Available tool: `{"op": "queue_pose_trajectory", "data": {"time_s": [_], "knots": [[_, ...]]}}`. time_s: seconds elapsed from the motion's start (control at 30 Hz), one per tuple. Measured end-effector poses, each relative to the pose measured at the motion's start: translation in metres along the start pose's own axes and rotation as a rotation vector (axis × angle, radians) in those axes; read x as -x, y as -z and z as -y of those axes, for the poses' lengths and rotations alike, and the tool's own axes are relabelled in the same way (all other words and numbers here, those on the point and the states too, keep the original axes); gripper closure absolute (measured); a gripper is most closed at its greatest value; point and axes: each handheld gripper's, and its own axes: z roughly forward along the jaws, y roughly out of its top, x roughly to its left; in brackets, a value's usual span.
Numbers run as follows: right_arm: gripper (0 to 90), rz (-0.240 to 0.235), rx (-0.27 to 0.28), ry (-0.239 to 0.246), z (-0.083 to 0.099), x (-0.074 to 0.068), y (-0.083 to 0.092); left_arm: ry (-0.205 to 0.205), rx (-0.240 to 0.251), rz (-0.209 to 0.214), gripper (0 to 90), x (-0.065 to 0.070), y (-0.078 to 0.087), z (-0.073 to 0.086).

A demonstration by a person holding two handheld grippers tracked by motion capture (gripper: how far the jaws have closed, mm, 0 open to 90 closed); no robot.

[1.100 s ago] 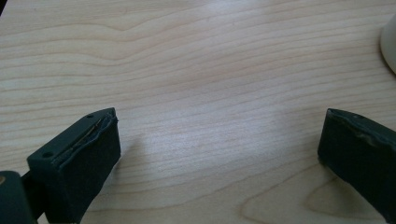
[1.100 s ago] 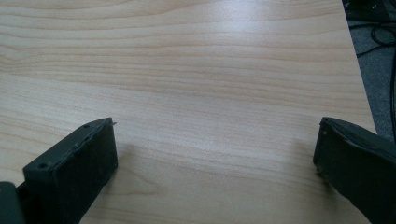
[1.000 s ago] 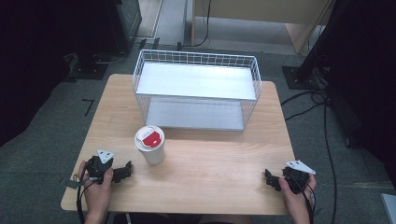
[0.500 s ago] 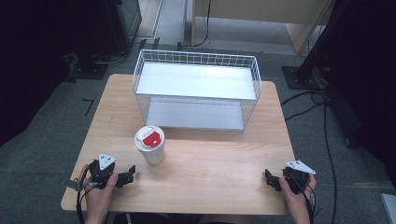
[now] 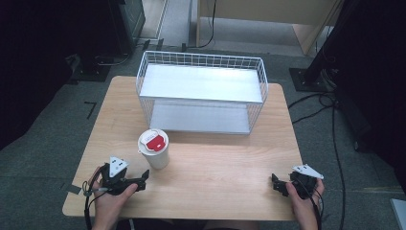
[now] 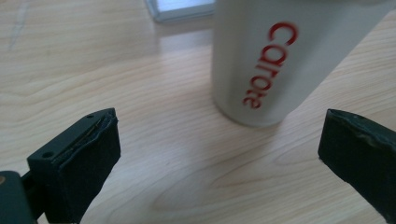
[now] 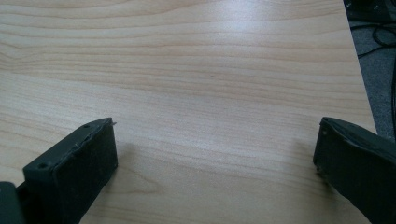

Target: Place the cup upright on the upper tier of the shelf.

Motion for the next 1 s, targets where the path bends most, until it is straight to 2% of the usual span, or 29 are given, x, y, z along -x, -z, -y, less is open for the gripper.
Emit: {"op": "queue_pose_trajectory", "data": {"time_s": [0.23, 0.33, 0.4, 0.87, 1.0], "knots": [[0.0, 0.000, 0.002, 0.003, 0.000, 0.000, 0.000, -0.002, 0.016, 0.045, 0.0, 0.014, -0.010, -0.011], [0.0, 0.001, 0.001, 0.002, 0.000, 0.000, 0.000, 0.016, 0.023, 0.068, 0.0, 0.017, -0.015, -0.015], [0.0, 0.000, 0.002, 0.003, 0.000, 0.000, 0.000, 0.013, 0.020, 0.078, 0.0, 0.019, -0.018, -0.017], [0.0, -0.003, -0.001, 0.000, 0.000, 0.000, 0.000, 0.004, 0.038, 0.081, 0.0, 0.027, -0.034, -0.036], [0.0, -0.003, -0.001, 0.000, 0.000, 0.000, 0.000, 0.020, 0.050, 0.083, 0.1, 0.025, -0.036, -0.043]]}}
